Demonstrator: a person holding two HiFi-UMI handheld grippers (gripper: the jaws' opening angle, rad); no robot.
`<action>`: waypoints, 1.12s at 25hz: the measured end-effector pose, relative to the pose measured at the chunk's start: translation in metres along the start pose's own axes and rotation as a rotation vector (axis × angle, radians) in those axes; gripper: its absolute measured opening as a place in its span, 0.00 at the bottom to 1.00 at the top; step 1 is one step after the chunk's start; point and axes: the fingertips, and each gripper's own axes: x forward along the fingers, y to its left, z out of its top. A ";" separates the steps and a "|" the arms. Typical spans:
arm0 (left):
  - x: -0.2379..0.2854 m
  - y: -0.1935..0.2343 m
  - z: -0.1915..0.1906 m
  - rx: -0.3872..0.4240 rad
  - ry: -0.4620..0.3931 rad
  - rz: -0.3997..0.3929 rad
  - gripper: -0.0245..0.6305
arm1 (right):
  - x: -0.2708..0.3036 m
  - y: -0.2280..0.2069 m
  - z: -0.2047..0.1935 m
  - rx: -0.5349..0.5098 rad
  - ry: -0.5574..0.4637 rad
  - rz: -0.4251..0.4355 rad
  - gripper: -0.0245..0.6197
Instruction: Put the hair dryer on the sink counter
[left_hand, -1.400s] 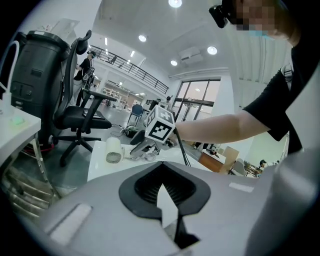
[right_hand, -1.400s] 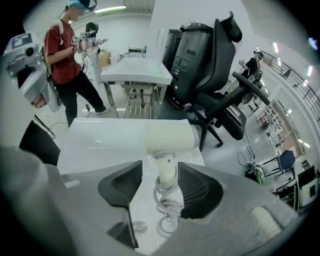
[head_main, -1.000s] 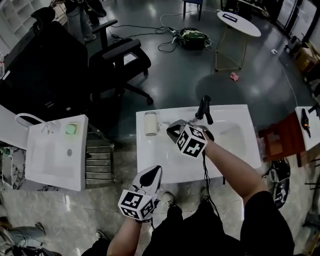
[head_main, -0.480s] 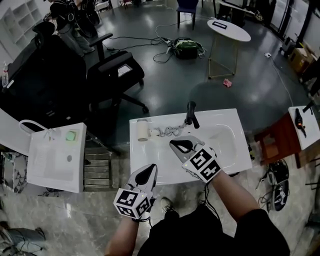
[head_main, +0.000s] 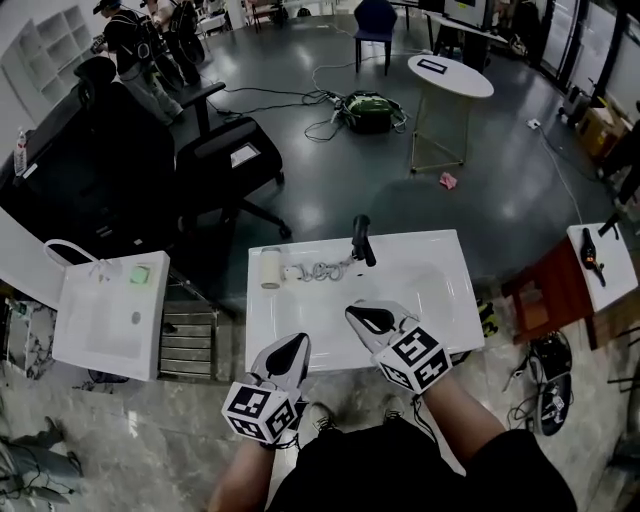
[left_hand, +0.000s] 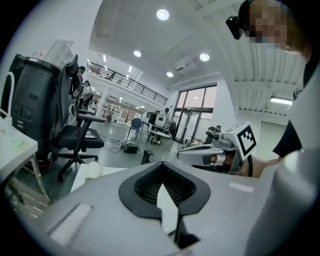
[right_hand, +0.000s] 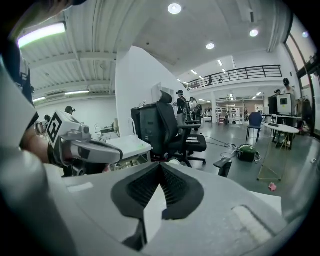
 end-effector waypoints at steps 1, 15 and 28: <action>0.002 -0.005 -0.002 -0.002 0.001 0.000 0.04 | -0.005 0.001 -0.004 -0.007 0.004 0.002 0.04; 0.018 -0.074 -0.023 -0.010 0.017 0.008 0.04 | -0.065 -0.001 -0.047 0.027 0.014 0.037 0.04; 0.032 -0.107 -0.057 -0.051 0.052 0.027 0.04 | -0.086 0.010 -0.084 0.061 0.068 0.141 0.04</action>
